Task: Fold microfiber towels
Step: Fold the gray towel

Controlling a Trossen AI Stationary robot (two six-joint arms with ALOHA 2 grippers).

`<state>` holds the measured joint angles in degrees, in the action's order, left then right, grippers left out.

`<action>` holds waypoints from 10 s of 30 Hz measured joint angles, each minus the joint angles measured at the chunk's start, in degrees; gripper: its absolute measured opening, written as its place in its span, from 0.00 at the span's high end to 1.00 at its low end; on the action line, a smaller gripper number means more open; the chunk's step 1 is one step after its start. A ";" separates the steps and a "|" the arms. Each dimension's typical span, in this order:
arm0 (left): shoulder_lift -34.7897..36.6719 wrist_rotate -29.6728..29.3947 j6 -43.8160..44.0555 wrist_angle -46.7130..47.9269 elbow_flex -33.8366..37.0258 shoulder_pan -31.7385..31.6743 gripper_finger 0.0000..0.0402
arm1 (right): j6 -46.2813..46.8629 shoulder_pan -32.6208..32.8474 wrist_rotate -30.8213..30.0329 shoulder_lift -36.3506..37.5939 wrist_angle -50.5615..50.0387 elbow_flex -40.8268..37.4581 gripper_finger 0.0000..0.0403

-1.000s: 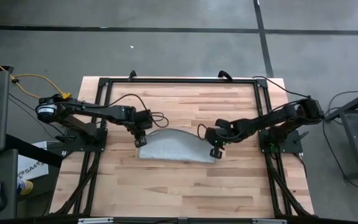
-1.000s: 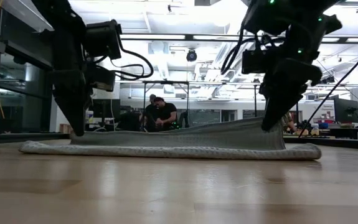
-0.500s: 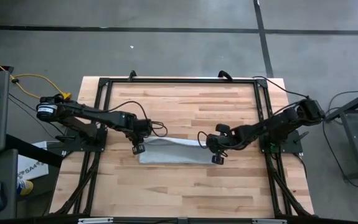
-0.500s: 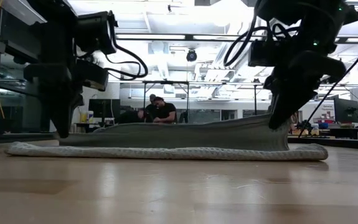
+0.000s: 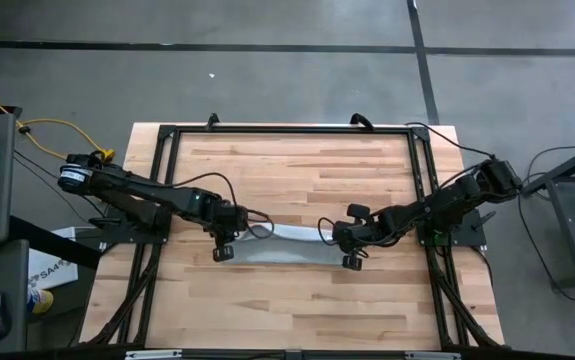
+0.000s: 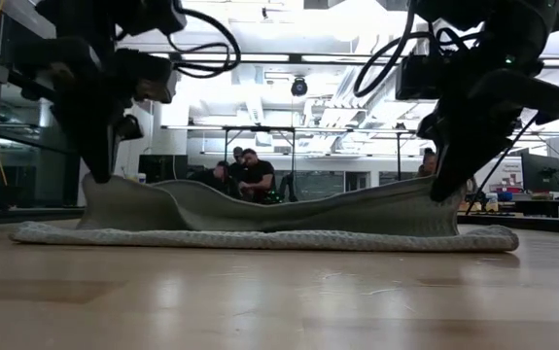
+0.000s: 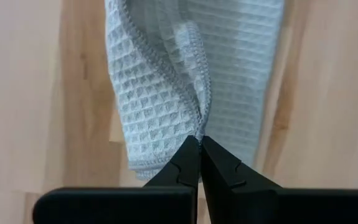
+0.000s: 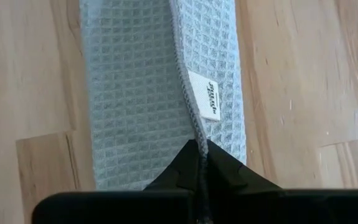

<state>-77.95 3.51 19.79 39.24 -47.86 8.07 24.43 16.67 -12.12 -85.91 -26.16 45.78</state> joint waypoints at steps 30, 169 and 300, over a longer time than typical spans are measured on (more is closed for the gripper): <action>0.00 2.36 3.19 2.29 -0.04 2.12 1.00 | 4.50 6.56 0.70 0.00 -2.47 0.00 0.99; -5.46 -3.08 -6.69 -6.22 3.65 4.70 0.76 | 7.50 -7.42 30.63 -6.58 6.26 0.00 0.55; -23.32 -5.25 3.02 -29.43 -3.56 11.83 1.00 | 3.87 -16.23 0.76 -0.26 1.03 2.41 1.00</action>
<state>-101.27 -1.74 22.81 9.81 -51.42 19.90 28.29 0.44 -11.36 -86.17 -25.13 48.19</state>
